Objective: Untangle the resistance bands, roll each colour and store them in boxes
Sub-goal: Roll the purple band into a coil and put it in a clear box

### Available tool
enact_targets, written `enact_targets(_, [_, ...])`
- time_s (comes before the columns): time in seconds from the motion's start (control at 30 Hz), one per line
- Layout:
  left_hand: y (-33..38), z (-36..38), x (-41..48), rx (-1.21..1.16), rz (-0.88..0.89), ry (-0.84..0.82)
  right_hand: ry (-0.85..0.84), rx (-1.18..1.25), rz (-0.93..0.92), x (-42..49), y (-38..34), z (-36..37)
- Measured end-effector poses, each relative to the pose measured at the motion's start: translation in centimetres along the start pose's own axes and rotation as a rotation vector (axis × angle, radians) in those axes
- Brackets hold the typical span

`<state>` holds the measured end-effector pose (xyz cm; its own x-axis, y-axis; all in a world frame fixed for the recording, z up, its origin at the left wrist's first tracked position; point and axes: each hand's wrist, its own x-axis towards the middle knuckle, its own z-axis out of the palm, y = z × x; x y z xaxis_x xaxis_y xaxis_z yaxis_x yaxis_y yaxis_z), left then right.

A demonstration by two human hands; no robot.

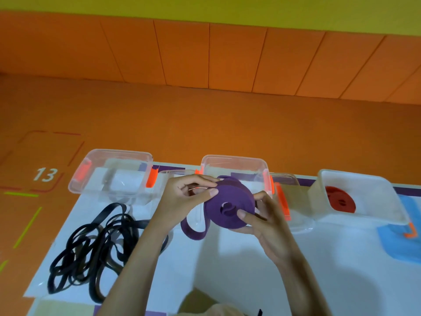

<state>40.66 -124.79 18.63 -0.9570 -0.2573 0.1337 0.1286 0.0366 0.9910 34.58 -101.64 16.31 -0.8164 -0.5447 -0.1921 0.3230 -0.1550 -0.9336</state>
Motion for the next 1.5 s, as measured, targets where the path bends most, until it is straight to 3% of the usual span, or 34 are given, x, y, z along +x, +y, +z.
enact_targets(0.1, [-0.2, 1.4, 0.2, 0.039, 0.015, 0.013, -0.018, 0.008, 0.069, 0.2, -0.1, -0.5])
enact_targets(0.23, [-0.7, 3.6, 0.4, 0.023, -0.023, 0.034, 0.094, 0.011, 0.027, 0.7, -0.3, -0.9])
enact_targets(0.33, [-1.1, 3.4, 0.7, 0.074, -0.085, -0.078, 0.132, 0.137, 0.016, 0.8, 0.0, -2.0])
enact_targets(0.47, [-1.2, 3.2, 1.0, 0.112, -0.133, -0.128, 0.027, 0.21, 0.1, 0.8, 0.3, -3.2])
enact_targets(0.63, [-1.5, 4.3, 0.9, 0.154, -0.158, -0.09, -0.004, -0.091, 0.098, 1.2, -0.6, -5.4])
enact_targets(0.87, [-2.6, 7.0, 0.2, 0.127, -0.192, 0.051, 0.066, 0.133, 0.101, 1.3, -0.4, -7.0])
enact_targets(1.0, [-2.9, 6.8, -0.5, 0.101, -0.175, 0.014, 0.129, 0.355, 0.208, 1.5, -0.1, -7.2])
enact_targets(1.07, [-2.9, 7.0, -0.9, 0.069, -0.15, 0.069, 0.077, 0.417, 0.265, 1.4, 0.1, -7.2])
enact_targets(1.2, [-3.3, 7.2, -1.3, 0.046, -0.18, 0.154, 0.025, 0.291, 0.344, 1.5, 0.0, -8.2])
enact_targets(1.33, [-4.0, 8.0, -1.6, 0.023, -0.197, 0.188, 0.052, 0.265, 0.24, 1.5, 0.5, -8.6])
enact_targets(1.5, [-5.5, 10.0, -1.4, 0.074, -0.2, 0.383, 0.167, 0.379, 0.106, 1.5, 1.6, -7.5])
